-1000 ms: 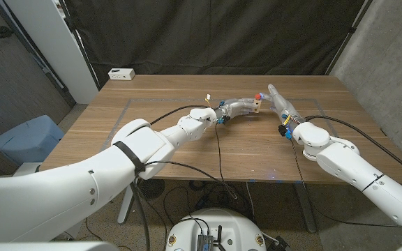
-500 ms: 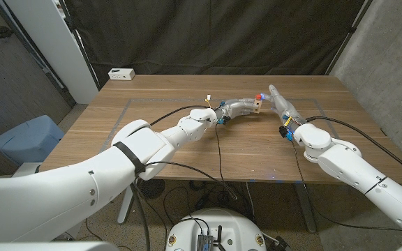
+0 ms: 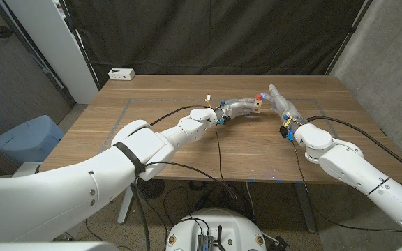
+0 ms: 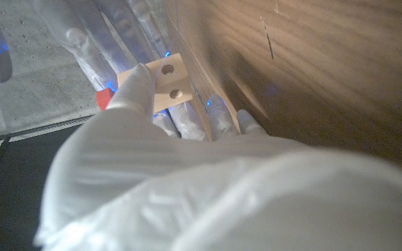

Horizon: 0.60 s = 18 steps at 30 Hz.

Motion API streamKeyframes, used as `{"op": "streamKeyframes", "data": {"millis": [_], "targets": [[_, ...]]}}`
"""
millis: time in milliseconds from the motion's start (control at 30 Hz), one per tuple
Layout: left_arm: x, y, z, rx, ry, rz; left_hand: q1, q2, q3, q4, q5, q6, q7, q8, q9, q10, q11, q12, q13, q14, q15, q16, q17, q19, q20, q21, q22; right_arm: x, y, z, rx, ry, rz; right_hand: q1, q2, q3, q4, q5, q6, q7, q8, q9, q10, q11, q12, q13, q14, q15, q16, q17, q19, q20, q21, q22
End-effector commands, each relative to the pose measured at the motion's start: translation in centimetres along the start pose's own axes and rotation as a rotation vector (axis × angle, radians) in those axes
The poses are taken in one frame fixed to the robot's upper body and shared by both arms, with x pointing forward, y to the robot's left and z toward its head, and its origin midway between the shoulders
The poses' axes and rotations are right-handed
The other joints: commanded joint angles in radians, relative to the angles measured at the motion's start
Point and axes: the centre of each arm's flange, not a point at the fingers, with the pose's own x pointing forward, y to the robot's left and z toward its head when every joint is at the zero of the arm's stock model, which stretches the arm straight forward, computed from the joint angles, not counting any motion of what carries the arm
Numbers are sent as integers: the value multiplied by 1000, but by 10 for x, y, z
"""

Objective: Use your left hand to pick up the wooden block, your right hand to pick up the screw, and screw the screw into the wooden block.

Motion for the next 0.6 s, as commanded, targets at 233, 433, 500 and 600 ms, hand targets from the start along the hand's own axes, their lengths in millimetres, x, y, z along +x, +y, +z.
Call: {"op": "streamKeyframes", "data": {"millis": [233,433,500,600], "targets": [[2,1,1,2,18,14,0,11,5,3,4,44,34,8,4,5,1,10,6,7,-57,5,4,6,-4,7,5,-3,8,-1,-7,9,28,-1,30,2,0,10,15,0,8,1,-87,4,4,0,-157,4,7,2,0,-3,6,0],[2,2,1,3,21,18,-1,11,5,4,4,42,36,8,4,6,1,10,6,7,-58,4,4,6,-5,7,5,-3,11,-2,-5,12,39,0,31,2,0,10,16,1,8,1,-85,5,5,0,-157,5,7,2,3,-1,6,0],[2,3,1,2,23,19,-1,11,5,4,4,46,36,9,4,6,1,10,6,7,-57,4,3,6,-5,7,5,-3,13,-3,-5,14,40,0,31,3,0,10,17,1,9,1,-85,4,5,0,-157,4,7,2,3,0,6,0],[2,3,1,2,26,22,-1,11,6,4,4,45,35,9,4,6,1,10,6,7,-59,4,3,6,-4,7,5,-3,14,-4,-2,13,39,0,31,3,0,10,18,2,9,1,-84,4,5,0,-156,4,7,2,5,0,7,0]]}}
